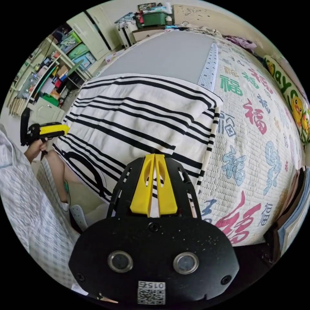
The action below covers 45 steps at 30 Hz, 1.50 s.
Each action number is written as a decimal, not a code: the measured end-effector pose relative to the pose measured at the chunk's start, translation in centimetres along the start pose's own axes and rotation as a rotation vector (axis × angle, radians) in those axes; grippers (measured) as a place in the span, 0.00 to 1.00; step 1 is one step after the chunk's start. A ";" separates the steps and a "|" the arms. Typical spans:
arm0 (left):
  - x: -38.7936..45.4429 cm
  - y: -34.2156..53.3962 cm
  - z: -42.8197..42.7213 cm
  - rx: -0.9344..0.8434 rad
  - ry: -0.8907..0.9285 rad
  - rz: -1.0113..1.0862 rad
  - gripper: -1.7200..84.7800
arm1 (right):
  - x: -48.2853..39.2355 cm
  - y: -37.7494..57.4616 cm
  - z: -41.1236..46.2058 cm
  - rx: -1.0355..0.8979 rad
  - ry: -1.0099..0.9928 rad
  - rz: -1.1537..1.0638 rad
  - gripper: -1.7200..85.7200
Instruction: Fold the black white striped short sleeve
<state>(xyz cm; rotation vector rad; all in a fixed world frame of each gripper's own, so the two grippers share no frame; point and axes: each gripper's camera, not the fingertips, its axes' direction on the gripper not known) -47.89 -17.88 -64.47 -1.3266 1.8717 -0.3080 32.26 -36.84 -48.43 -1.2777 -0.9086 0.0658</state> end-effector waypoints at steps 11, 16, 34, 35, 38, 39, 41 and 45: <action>-1.3 10.9 -3.7 0.201 0.261 -0.289 0.01 | 7.7 12.3 -7.7 0.209 -0.227 0.285 0.01; 1.5 17.3 -8.7 0.341 0.283 -0.343 0.01 | 6.7 8.4 -22.0 0.365 -0.129 0.174 0.01; 14.6 42.3 -21.3 0.624 0.339 -0.282 0.01 | -26.9 28.2 -75.3 0.949 0.289 -0.157 0.01; 15.4 43.4 -22.7 0.654 0.298 -0.285 0.01 | -26.9 31.0 -75.1 0.976 0.261 -0.163 0.01; 17.3 45.5 -26.7 0.715 0.218 -0.310 0.01 | -24.3 38.1 -73.0 0.950 0.055 -0.199 0.01; 17.8 46.1 -28.6 0.728 0.223 -0.328 0.01 | -23.5 39.8 -72.3 0.944 -0.008 -0.211 0.01; 18.6 47.2 -31.8 0.782 0.237 -0.354 0.01 | -20.0 46.3 -69.2 0.928 -0.247 -0.275 0.01; 22.3 51.5 -40.6 0.999 0.045 -0.506 0.01 | -16.7 55.5 -64.7 1.021 -0.324 -0.222 0.01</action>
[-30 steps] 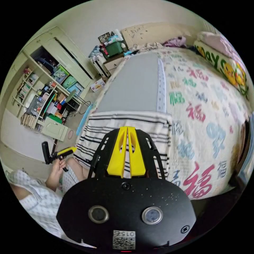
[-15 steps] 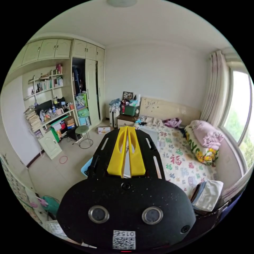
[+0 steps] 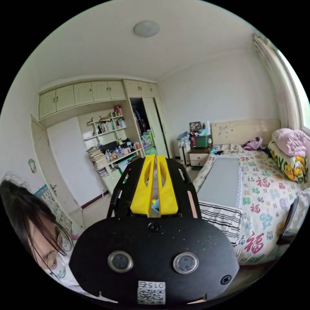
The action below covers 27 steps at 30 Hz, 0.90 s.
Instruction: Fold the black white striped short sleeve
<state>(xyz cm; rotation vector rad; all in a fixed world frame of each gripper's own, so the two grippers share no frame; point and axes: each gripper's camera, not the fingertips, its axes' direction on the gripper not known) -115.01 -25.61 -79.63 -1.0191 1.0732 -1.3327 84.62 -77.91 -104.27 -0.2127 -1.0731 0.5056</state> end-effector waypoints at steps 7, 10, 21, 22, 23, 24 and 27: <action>10.2 -4.7 -11.9 0.240 0.283 0.050 0.09 | -3.8 5.2 -4.1 0.055 0.104 -0.004 0.01; 15.1 -5.6 -15.4 0.290 0.406 0.122 0.11 | -5.0 6.2 -4.5 0.057 0.170 -0.039 0.01; 23.8 -5.3 -22.3 0.456 0.594 0.293 0.17 | -4.5 8.8 -10.5 0.220 0.209 -0.121 0.01; 23.9 -5.2 -22.7 0.464 0.596 0.300 0.17 | -4.7 9.2 -11.5 0.246 0.215 -0.134 0.01; 24.0 -5.0 -23.5 0.488 0.596 0.317 0.17 | -4.9 9.8 -12.6 0.270 0.221 -0.142 0.01; 24.0 -4.8 -24.4 0.513 0.593 0.337 0.17 | -5.1 10.1 -13.1 0.282 0.223 -0.150 0.01; 24.0 -3.6 -26.9 0.591 0.576 0.381 0.19 | -6.7 12.1 -15.2 0.338 0.255 -0.202 0.01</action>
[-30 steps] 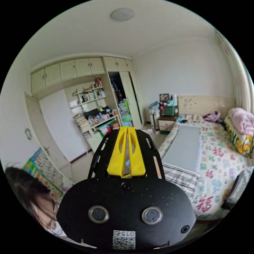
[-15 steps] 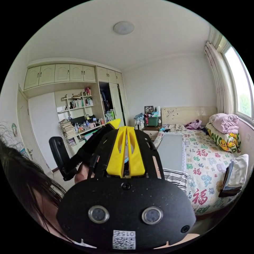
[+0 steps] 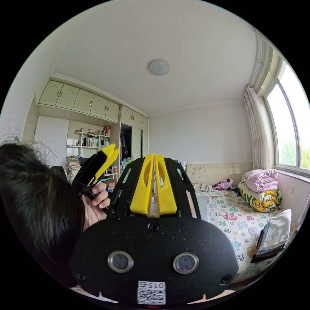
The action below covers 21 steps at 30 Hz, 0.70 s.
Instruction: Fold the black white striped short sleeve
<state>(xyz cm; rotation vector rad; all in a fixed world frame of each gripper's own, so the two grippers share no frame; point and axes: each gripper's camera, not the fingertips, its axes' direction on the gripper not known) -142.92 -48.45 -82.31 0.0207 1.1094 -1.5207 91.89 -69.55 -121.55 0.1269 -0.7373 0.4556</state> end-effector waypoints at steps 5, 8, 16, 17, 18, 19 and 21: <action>1.4 0.1 -3.2 0.076 0.057 0.074 0.24 | -1.7 2.1 -4.7 0.097 -0.044 -0.008 0.01; 2.5 0.7 -4.5 0.098 0.079 0.130 0.28 | -1.9 3.6 -7.0 0.151 -0.072 0.012 0.01; 2.1 3.7 -4.0 0.045 0.057 0.225 0.34 | 0.7 10.6 -8.3 0.157 -0.072 0.135 0.01; 1.3 4.4 -3.6 0.031 0.060 0.206 0.34 | 1.7 12.0 -7.6 0.150 -0.075 0.178 0.01; 0.3 5.2 -3.1 0.018 0.053 0.192 0.34 | 2.1 12.6 -7.2 0.148 -0.076 0.194 0.01; -0.3 5.7 -2.8 0.014 0.041 0.181 0.33 | 2.9 14.0 -6.3 0.155 -0.063 0.219 0.01; -3.2 7.8 -1.3 -0.027 -0.019 0.125 0.33 | 3.5 16.1 -4.7 0.168 0.005 0.238 0.01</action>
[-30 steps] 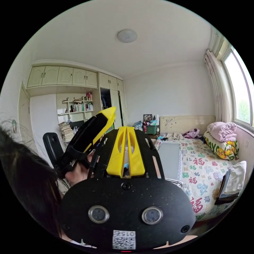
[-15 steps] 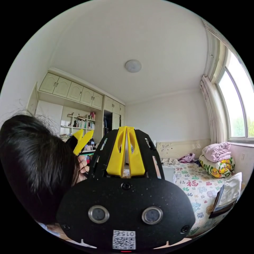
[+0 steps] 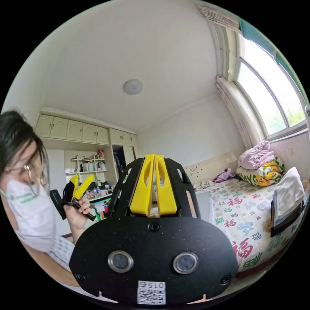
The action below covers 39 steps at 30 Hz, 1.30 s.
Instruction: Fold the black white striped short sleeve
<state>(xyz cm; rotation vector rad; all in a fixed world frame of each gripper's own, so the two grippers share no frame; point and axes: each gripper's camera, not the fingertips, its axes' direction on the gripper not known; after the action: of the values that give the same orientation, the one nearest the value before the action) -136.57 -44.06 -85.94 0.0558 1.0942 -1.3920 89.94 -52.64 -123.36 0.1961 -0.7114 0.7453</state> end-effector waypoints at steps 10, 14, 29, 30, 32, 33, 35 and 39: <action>-13.6 15.5 11.9 -0.373 -0.306 0.017 0.22 | 4.3 13.6 11.6 -0.147 0.043 -0.251 0.03; -21.7 23.7 18.7 -0.472 -0.139 -0.163 0.13 | 11.1 19.7 18.3 -0.374 0.182 -0.013 0.08; -55.2 54.7 33.7 -1.052 -0.519 -0.623 0.17 | 34.5 42.4 55.5 -0.947 0.234 0.586 0.15; -57.9 56.7 34.0 -1.065 -0.549 -0.685 0.17 | 35.3 42.8 57.1 -0.952 0.246 0.596 0.16; -61.3 59.6 34.8 -1.081 -0.558 -0.776 0.17 | 37.8 44.2 63.7 -0.988 0.247 0.634 0.17; -63.4 61.4 35.6 -1.095 -0.560 -0.833 0.17 | 38.3 44.6 65.3 -0.999 0.243 0.654 0.17; -66.0 64.0 36.7 -1.111 -0.562 -0.911 0.17 | 39.7 45.8 70.4 -1.027 0.230 0.732 0.17; -70.3 68.4 39.8 -1.123 -0.481 -1.026 0.14 | 40.3 46.5 75.9 -1.041 0.221 0.826 0.13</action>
<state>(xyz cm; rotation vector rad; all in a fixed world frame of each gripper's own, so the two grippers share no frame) -45.47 1.75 -57.47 -1.7535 1.3834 -1.2903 39.59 -27.12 -43.65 -1.1729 -0.8831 1.0459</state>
